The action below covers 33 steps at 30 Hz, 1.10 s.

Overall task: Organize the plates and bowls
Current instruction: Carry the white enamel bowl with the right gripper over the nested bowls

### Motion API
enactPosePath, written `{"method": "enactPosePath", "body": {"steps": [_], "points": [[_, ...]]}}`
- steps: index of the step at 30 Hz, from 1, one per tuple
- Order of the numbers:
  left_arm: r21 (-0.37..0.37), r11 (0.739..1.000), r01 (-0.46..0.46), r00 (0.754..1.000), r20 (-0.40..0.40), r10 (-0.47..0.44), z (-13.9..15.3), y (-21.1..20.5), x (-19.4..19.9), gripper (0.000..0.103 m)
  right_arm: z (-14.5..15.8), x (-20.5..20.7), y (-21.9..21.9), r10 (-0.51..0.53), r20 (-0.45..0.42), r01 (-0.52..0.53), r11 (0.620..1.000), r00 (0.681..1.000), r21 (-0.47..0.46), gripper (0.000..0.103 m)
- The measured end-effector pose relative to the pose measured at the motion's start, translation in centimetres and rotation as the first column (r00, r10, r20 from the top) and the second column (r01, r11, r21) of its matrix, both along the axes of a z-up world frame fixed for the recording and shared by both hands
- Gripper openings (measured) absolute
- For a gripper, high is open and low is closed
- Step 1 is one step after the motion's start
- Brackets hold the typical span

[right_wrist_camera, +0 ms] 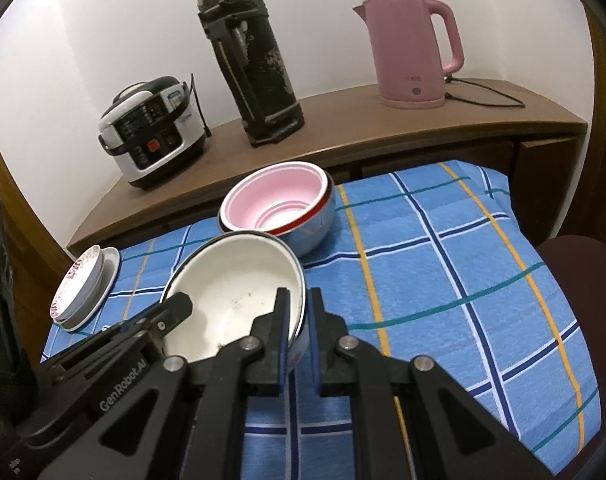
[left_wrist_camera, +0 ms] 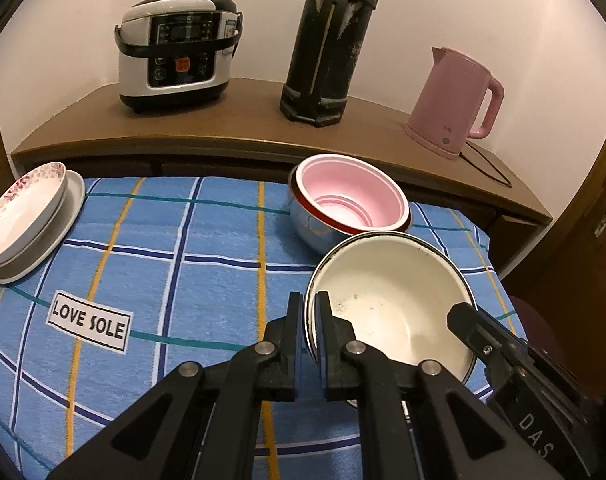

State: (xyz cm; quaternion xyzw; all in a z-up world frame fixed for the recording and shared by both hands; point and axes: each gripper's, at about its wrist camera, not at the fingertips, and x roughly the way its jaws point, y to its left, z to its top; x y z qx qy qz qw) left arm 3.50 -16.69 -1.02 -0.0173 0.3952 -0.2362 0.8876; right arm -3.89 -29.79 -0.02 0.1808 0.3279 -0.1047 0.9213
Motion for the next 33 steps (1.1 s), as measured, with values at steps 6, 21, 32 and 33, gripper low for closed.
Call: {"method": "enactPosePath", "body": {"steps": [6, 21, 32, 33], "points": [[-0.01, 1.0, -0.017, 1.0, 0.021, 0.018, 0.7, 0.9, 0.1, 0.007, 0.7, 0.4, 1.0, 0.012, 0.015, -0.012, 1.0, 1.0, -0.014, 0.009], [-0.023, 0.999, -0.033, 0.997, 0.072, 0.034, 3.0, -0.3, 3.0, 0.007, 3.5, 3.6, -0.3, 0.007, 0.086, -0.004, 0.999, 0.996, -0.043, 0.009], [-0.005, 1.0, -0.017, 0.996, 0.088, 0.018, 3.4, -4.8, 7.7, 0.007, 3.6, 8.3, -4.5, -0.048, 0.101, 0.049, 0.999, 0.994, -0.006, 0.009], [-0.003, 1.0, -0.018, 0.996, 0.086, 0.018, 3.2, -5.1, 8.2, 0.007, 3.4, 8.9, -4.9, -0.051, 0.096, 0.051, 0.999, 0.994, 0.004, 0.009]]}}
